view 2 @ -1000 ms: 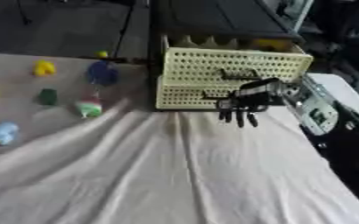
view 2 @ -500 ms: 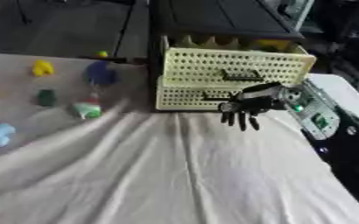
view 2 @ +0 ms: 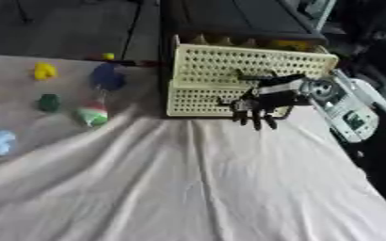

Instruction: Pick up objects from table and place into drawer.

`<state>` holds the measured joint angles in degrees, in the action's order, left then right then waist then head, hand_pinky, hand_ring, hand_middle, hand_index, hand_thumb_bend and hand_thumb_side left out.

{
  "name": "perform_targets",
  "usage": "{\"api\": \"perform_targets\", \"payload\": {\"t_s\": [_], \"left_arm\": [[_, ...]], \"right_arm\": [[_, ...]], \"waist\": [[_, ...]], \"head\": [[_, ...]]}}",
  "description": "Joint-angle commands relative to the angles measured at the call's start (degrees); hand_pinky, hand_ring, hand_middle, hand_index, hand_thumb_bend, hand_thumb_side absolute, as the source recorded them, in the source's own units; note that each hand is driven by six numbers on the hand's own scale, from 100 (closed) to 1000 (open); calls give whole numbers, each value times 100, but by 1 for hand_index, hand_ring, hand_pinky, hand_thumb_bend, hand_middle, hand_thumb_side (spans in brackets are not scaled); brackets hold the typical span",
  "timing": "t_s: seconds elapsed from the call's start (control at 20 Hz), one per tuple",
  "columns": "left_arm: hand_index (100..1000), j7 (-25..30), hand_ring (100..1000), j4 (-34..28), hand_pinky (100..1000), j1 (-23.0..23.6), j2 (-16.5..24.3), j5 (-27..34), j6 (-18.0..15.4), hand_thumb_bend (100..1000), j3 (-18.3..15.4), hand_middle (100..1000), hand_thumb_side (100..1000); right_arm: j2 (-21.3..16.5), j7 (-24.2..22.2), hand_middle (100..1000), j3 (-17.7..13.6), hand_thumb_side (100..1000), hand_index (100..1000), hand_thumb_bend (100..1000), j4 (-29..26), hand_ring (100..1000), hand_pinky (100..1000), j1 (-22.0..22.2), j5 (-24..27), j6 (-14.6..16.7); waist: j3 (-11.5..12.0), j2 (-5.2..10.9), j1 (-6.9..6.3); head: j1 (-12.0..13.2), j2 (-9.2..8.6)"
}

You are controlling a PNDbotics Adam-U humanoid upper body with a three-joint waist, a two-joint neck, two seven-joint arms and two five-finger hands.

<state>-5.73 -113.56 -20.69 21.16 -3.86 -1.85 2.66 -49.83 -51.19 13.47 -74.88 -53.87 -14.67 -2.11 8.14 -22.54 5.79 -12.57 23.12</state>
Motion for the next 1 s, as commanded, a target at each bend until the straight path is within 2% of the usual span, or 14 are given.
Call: {"api": "perform_targets", "payload": {"t_s": [0.05, 0.2, 0.35, 0.75, 1.0], "left_arm": [[960, 47, 689, -103, 576, -45, 50, -1, -8, 100, 4, 696, 982], [960, 71, 690, -103, 577, -73, 42, 10, -4, 100, 23, 696, 984], [960, 101, 689, -103, 576, -100, 27, 15, -8, 100, 42, 695, 984], [961, 112, 688, -103, 577, -109, -9, -17, -39, 100, 27, 692, 986], [960, 71, 687, -103, 576, -54, -29, -45, -23, 100, -13, 690, 985]], "right_arm": [[-294, 167, 625, -135, 1000, 744, 100, -234, 532, 342, -135, -7, -32], [-232, 476, 630, -210, 1000, 742, 100, -114, 539, 345, -225, -179, 44], [-139, 588, 636, -248, 1000, 746, 100, 172, 542, 352, -290, -269, 156], [-33, 519, 636, -317, 1000, 748, 100, 629, 539, 351, -330, -405, 253], [-112, 229, 636, -189, 1000, 746, 100, 513, 541, 348, -226, -368, 341]], "waist": [[-8, 176, 1], [12, 154, 9], [45, 87, 14], [98, -67, 6], [73, -90, 1]], "head": [[16, -8], [-12, -66], [-42, -150], [-90, -246], [-84, -185]]}}
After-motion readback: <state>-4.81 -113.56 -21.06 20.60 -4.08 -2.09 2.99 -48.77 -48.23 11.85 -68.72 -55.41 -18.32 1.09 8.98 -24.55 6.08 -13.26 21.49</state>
